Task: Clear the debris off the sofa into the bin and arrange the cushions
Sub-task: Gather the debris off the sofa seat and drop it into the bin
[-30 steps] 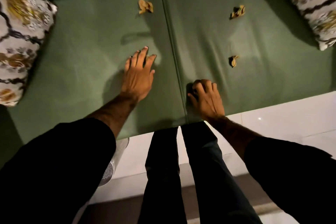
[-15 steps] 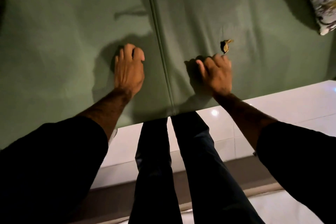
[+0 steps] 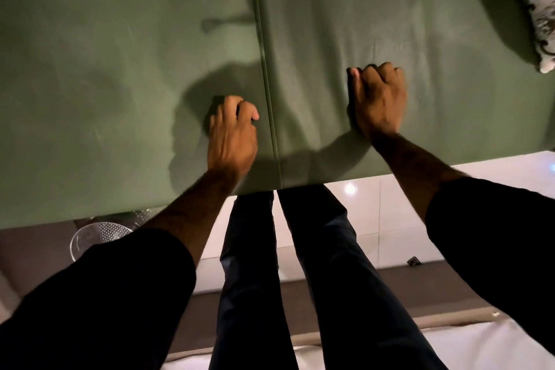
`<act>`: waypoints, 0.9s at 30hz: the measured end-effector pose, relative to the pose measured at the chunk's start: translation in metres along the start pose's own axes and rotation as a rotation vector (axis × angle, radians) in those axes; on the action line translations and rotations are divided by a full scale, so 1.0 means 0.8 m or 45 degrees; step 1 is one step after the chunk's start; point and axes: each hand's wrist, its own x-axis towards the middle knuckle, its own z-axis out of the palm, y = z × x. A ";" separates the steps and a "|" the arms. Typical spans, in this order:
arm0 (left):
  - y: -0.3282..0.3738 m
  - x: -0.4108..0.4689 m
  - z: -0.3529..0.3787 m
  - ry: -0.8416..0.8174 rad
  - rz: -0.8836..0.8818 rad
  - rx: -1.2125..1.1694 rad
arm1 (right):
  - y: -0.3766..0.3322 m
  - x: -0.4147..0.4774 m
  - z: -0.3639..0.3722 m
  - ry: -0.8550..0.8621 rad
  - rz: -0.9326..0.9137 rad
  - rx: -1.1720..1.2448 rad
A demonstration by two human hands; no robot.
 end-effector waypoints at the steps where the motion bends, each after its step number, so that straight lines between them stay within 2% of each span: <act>1: 0.001 -0.006 0.001 -0.008 -0.013 -0.021 | 0.001 0.003 -0.001 -0.035 -0.029 -0.020; 7: 0.003 -0.060 0.006 -0.012 -0.085 -0.114 | -0.020 -0.008 -0.012 -0.224 -0.172 0.023; 9: -0.003 -0.085 0.002 -0.005 -0.144 -0.208 | -0.053 -0.033 -0.013 -0.274 -0.240 0.046; 13: -0.033 -0.145 -0.018 0.054 -0.413 -0.372 | -0.155 -0.103 -0.004 -0.323 -0.443 0.161; 17: -0.115 -0.234 -0.026 0.102 -0.613 -0.365 | -0.284 -0.196 0.025 -0.351 -0.647 0.356; 21: -0.213 -0.313 -0.041 0.329 -0.874 -0.400 | -0.408 -0.301 0.062 -0.442 -0.850 0.514; 24: -0.289 -0.366 -0.048 0.447 -1.023 -0.428 | -0.478 -0.377 0.094 -0.540 -0.851 0.596; 27: -0.359 -0.399 -0.047 0.401 -1.084 -0.373 | -0.527 -0.435 0.132 -0.687 -0.835 0.606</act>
